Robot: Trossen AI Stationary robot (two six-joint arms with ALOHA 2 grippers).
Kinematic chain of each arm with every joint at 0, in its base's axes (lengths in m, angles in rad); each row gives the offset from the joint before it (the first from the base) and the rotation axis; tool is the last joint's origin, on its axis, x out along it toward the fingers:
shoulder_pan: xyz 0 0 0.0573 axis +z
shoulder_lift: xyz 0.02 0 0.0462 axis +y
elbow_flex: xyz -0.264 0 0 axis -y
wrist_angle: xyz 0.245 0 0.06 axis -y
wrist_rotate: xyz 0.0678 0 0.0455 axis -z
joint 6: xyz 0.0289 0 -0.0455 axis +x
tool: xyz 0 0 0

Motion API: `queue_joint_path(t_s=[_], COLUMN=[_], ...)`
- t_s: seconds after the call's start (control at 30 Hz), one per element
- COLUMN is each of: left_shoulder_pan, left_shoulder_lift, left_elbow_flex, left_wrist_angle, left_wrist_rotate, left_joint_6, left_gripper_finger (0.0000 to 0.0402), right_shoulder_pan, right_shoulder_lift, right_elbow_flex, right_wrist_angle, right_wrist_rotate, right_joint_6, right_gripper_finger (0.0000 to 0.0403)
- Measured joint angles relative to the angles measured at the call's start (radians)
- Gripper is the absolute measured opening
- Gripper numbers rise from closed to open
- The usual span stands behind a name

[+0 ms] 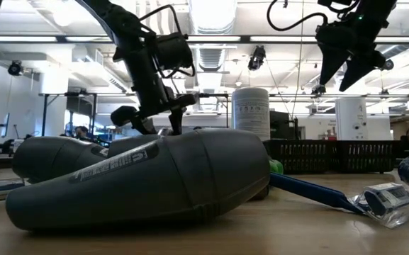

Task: Pick & Place Travel size toiletries
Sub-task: Put the black deodorant into the left black bin

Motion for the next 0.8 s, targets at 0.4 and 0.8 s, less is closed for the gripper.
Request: queue_joint_path(t_s=[0.4, 0.8], left_shoulder_pan=[-0.032, -0.420], left_shoulder_lift=[-0.144, -0.311], left_elbow_flex=[-0.001, -0.004], left_wrist_angle=[-0.039, -0.163], left_wrist_rotate=[0.042, 0.228], left_joint_6=[0.093, 0.529], left_gripper_finger=[0.0393, 0.0371], right_shoulder_pan=[0.000, 0.000], right_shoulder_lift=[0.000, 0.002], right_elbow_flex=[0.000, -0.024], right_wrist_angle=[0.002, 0.011], right_wrist_rotate=[-0.004, -0.011], right_joint_6=[0.022, 0.002], right_gripper_finger=[0.0400, 0.0400])
